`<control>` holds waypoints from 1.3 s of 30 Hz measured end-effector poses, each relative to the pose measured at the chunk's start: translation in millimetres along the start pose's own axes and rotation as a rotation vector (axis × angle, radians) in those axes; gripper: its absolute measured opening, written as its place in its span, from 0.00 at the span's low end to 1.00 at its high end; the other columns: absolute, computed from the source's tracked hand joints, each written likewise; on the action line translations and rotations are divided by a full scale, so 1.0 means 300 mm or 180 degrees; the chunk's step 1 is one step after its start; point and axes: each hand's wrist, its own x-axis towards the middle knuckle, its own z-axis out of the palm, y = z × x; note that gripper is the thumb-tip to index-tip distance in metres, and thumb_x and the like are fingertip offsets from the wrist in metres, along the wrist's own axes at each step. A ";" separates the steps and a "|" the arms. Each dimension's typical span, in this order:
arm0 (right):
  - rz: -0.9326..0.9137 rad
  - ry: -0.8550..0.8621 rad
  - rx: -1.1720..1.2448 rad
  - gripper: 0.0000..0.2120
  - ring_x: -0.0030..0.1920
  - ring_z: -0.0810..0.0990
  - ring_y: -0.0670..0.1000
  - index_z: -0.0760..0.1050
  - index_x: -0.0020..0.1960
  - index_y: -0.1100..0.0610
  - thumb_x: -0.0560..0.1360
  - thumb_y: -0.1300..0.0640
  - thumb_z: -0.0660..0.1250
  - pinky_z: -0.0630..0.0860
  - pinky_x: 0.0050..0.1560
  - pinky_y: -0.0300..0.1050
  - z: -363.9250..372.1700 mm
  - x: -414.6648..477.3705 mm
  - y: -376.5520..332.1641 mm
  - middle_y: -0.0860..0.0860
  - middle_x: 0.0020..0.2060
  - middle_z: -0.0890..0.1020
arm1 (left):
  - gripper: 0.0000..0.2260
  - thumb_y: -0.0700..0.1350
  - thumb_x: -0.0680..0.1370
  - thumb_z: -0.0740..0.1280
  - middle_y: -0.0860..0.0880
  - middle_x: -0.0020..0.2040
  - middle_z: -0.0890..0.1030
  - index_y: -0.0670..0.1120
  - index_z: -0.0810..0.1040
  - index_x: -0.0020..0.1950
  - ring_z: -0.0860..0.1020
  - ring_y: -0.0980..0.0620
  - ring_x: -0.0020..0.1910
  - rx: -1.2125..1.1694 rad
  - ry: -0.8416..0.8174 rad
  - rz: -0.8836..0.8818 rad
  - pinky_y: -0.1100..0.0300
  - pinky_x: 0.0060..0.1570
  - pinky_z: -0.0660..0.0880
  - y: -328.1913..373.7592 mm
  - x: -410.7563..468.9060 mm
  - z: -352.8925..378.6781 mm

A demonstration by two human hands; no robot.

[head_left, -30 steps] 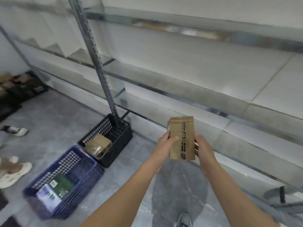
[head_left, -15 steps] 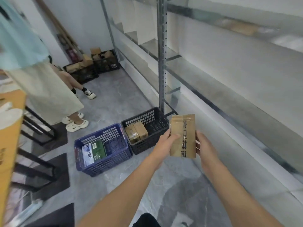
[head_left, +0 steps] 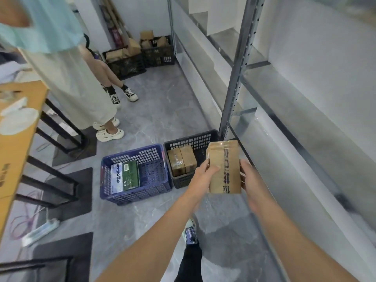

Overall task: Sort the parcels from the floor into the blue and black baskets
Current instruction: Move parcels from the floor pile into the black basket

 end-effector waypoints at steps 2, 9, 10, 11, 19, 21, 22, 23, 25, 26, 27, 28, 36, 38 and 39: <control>0.0082 -0.0001 -0.0001 0.21 0.59 0.84 0.48 0.80 0.67 0.49 0.89 0.44 0.51 0.78 0.51 0.45 0.040 0.107 -0.034 0.48 0.58 0.86 | 0.15 0.53 0.85 0.62 0.57 0.61 0.84 0.58 0.76 0.72 0.81 0.58 0.60 -0.0083 -0.0029 -0.0025 0.56 0.58 0.75 0.021 0.103 -0.046; 0.0406 0.0043 0.0040 0.21 0.60 0.83 0.50 0.80 0.67 0.51 0.88 0.44 0.53 0.79 0.54 0.47 0.169 0.427 -0.161 0.50 0.59 0.86 | 0.08 0.51 0.85 0.62 0.62 0.56 0.84 0.66 0.75 0.59 0.80 0.62 0.56 -0.0297 -0.0020 -0.0357 0.60 0.56 0.75 0.114 0.410 -0.188; 0.0436 0.0054 0.0057 0.21 0.62 0.82 0.51 0.79 0.69 0.51 0.88 0.44 0.53 0.79 0.58 0.48 0.181 0.469 -0.176 0.51 0.61 0.85 | 0.09 0.51 0.86 0.62 0.63 0.55 0.83 0.67 0.75 0.58 0.80 0.64 0.55 -0.0310 -0.0036 -0.0373 0.60 0.56 0.75 0.124 0.451 -0.204; 0.0472 0.0063 0.0066 0.21 0.64 0.81 0.51 0.78 0.70 0.51 0.88 0.43 0.54 0.77 0.63 0.49 0.191 0.514 -0.183 0.51 0.63 0.84 | 0.09 0.51 0.86 0.62 0.64 0.54 0.83 0.67 0.75 0.58 0.79 0.66 0.53 -0.0309 -0.0033 -0.0406 0.61 0.55 0.75 0.132 0.493 -0.217; 0.0695 0.0115 -0.0080 0.20 0.58 0.83 0.51 0.80 0.65 0.54 0.88 0.44 0.54 0.77 0.52 0.48 0.221 0.826 -0.238 0.51 0.56 0.86 | 0.28 0.59 0.83 0.64 0.56 0.76 0.71 0.57 0.63 0.82 0.70 0.54 0.73 -0.0242 0.0073 -0.0846 0.45 0.76 0.66 0.165 0.790 -0.260; 0.0751 0.0137 -0.0072 0.19 0.53 0.83 0.49 0.80 0.62 0.53 0.88 0.45 0.55 0.76 0.46 0.46 0.216 0.916 -0.242 0.51 0.52 0.86 | 0.20 0.56 0.84 0.63 0.59 0.68 0.76 0.59 0.68 0.76 0.75 0.59 0.63 -0.0270 0.0112 -0.0875 0.53 0.69 0.70 0.165 0.874 -0.259; 0.0770 0.0152 -0.0083 0.18 0.50 0.83 0.48 0.80 0.61 0.54 0.88 0.46 0.56 0.75 0.44 0.46 0.212 0.962 -0.241 0.50 0.50 0.85 | 0.13 0.54 0.85 0.63 0.62 0.60 0.77 0.61 0.69 0.70 0.75 0.64 0.55 -0.0311 0.0115 -0.0898 0.58 0.61 0.71 0.170 0.916 -0.255; 0.0803 0.0145 -0.0105 0.17 0.49 0.83 0.48 0.80 0.60 0.54 0.88 0.46 0.56 0.75 0.43 0.45 0.207 1.018 -0.233 0.50 0.49 0.85 | 0.09 0.52 0.86 0.62 0.64 0.54 0.76 0.61 0.69 0.65 0.74 0.67 0.50 -0.0327 0.0156 -0.0937 0.61 0.54 0.71 0.174 0.960 -0.251; 0.0895 0.0030 -0.0159 0.18 0.51 0.83 0.48 0.80 0.62 0.53 0.88 0.46 0.55 0.76 0.44 0.45 0.204 1.132 -0.214 0.51 0.53 0.86 | 0.09 0.53 0.86 0.62 0.62 0.56 0.78 0.59 0.70 0.66 0.75 0.66 0.52 -0.0357 0.0207 -0.1045 0.63 0.50 0.71 0.162 1.054 -0.242; 0.0943 -0.0040 -0.0181 0.19 0.55 0.84 0.49 0.79 0.64 0.54 0.88 0.45 0.55 0.76 0.46 0.46 0.206 1.192 -0.202 0.53 0.56 0.86 | 0.16 0.55 0.85 0.63 0.58 0.62 0.79 0.57 0.69 0.72 0.77 0.62 0.56 -0.0363 0.0230 -0.1063 0.61 0.54 0.72 0.152 1.105 -0.237; 0.1003 -0.0082 -0.0198 0.21 0.58 0.83 0.51 0.79 0.67 0.54 0.88 0.43 0.54 0.76 0.48 0.46 0.203 1.254 -0.180 0.53 0.59 0.85 | 0.22 0.57 0.84 0.64 0.55 0.67 0.78 0.55 0.67 0.77 0.77 0.59 0.60 -0.0330 0.0257 -0.1085 0.57 0.58 0.72 0.137 1.155 -0.232; 0.1054 -0.0098 -0.0216 0.22 0.61 0.83 0.53 0.78 0.68 0.54 0.87 0.42 0.54 0.76 0.50 0.47 0.201 1.313 -0.158 0.53 0.60 0.85 | 0.26 0.59 0.82 0.65 0.54 0.69 0.78 0.54 0.65 0.79 0.78 0.57 0.62 -0.0349 0.0318 -0.1139 0.53 0.61 0.72 0.123 1.206 -0.224; 0.1279 -0.0343 -0.0542 0.22 0.61 0.84 0.53 0.79 0.67 0.51 0.87 0.41 0.53 0.79 0.58 0.53 0.218 1.746 0.066 0.51 0.58 0.87 | 0.22 0.54 0.83 0.65 0.51 0.61 0.77 0.49 0.63 0.73 0.78 0.53 0.58 -0.0657 0.0668 -0.1530 0.54 0.57 0.76 -0.115 1.585 -0.230; 0.1369 -0.0269 -0.0590 0.21 0.60 0.84 0.53 0.80 0.66 0.49 0.87 0.41 0.54 0.79 0.62 0.55 0.244 1.841 0.137 0.50 0.57 0.87 | 0.17 0.51 0.84 0.65 0.51 0.57 0.76 0.49 0.63 0.69 0.78 0.53 0.54 -0.0715 0.0709 -0.1658 0.58 0.50 0.76 -0.188 1.667 -0.244; 0.1406 -0.0256 -0.0619 0.20 0.60 0.84 0.53 0.79 0.66 0.49 0.87 0.41 0.54 0.79 0.63 0.56 0.253 1.889 0.175 0.50 0.57 0.87 | 0.17 0.51 0.84 0.65 0.50 0.57 0.77 0.49 0.63 0.68 0.78 0.54 0.53 -0.0741 0.0710 -0.1700 0.59 0.48 0.76 -0.226 1.714 -0.251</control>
